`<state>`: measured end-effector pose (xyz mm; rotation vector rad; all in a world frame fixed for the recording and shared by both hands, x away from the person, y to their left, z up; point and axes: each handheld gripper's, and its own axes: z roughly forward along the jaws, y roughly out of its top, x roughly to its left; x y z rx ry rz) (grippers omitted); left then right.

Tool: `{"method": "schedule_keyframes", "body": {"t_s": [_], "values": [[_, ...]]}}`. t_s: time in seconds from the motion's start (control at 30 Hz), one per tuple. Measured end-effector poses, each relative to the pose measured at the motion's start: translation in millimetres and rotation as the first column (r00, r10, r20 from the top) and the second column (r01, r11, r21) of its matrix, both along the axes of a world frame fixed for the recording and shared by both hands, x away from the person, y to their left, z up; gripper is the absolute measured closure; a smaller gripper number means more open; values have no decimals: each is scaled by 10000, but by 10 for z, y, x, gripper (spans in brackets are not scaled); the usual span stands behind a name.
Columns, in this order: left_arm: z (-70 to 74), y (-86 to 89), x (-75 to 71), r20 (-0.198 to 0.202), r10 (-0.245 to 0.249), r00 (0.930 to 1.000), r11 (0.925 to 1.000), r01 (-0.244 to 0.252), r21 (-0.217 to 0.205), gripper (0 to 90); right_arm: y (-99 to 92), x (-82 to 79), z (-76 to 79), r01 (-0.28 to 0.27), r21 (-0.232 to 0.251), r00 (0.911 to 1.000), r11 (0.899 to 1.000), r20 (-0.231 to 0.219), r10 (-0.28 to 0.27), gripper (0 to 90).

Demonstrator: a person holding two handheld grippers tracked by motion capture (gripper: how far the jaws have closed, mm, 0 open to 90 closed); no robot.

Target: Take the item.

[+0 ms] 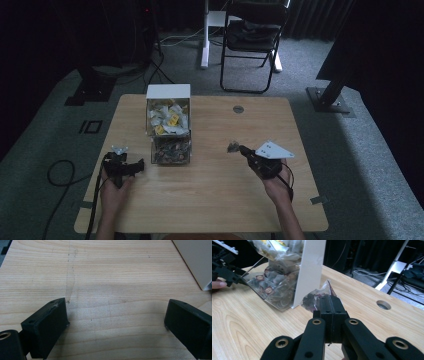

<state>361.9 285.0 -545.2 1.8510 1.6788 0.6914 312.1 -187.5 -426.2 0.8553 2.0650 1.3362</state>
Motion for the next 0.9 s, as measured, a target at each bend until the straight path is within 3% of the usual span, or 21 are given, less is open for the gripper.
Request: {"method": "schedule_keyframes", "body": {"t_s": [0.33,0.9], "values": [[0,0,0,4,1,10000,10000,-1,-1,56,-205,13,-30,567,45,9983,9984,-96,-567,900],[1,2,-1,-18,-17,10000,10000,17,19,55,-575,2,-69,1655,135,9861,9861,-137,-1654,900]]}}
